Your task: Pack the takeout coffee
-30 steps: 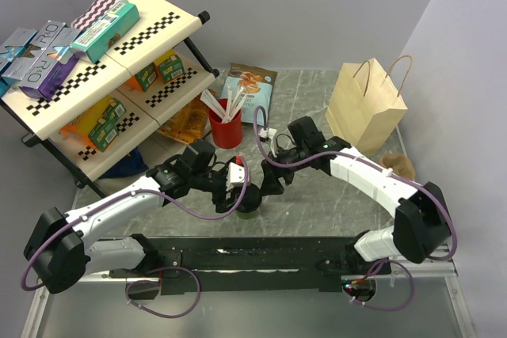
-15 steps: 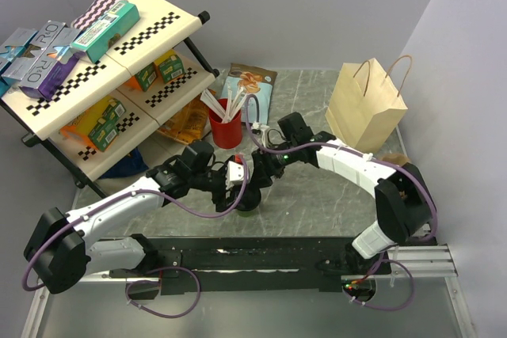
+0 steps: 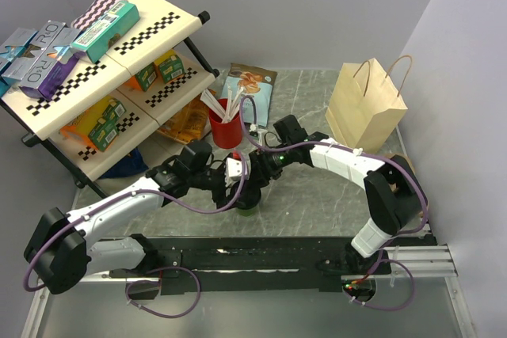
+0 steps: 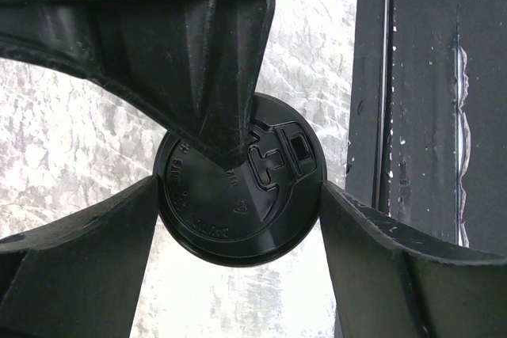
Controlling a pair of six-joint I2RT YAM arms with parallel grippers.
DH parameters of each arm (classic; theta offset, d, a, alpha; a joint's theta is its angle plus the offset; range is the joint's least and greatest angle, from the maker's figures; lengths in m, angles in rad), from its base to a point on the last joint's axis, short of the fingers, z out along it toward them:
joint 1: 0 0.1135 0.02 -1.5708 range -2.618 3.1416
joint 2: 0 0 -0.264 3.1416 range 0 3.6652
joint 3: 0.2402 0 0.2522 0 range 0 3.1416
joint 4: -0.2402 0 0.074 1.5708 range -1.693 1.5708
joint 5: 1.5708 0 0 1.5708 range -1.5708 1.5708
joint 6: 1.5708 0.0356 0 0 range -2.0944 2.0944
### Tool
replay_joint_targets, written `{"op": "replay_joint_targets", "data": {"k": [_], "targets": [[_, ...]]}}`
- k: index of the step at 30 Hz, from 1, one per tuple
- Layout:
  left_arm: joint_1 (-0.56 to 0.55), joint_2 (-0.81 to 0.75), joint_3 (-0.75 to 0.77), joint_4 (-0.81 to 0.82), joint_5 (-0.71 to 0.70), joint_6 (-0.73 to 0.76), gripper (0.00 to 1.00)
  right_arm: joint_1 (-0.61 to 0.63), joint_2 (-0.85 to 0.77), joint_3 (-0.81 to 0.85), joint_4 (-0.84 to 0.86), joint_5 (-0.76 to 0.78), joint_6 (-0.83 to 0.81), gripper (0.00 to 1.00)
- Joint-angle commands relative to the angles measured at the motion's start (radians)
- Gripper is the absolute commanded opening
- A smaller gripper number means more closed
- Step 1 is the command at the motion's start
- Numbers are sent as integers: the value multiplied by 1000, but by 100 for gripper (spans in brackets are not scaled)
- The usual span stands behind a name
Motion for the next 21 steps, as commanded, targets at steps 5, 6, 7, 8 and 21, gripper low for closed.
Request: {"op": "replay_joint_targets", "data": {"k": [5, 6, 7, 8, 21], "targets": [[22, -35, -16, 71, 24, -110, 92, 7, 26, 21, 37, 20, 36, 69], [33, -41, -11, 66, 27, -117, 93, 5, 27, 21, 39, 20, 36, 69], [38, -53, -5, 61, 31, -125, 93, 5, 29, 24, 34, 21, 33, 69], [45, -59, 2, 49, 35, -137, 93, 4, 29, 24, 34, 21, 34, 69], [266, -13, 10, 86, 90, -665, 91, 4, -2, 0, 25, 23, 10, 68]]}}
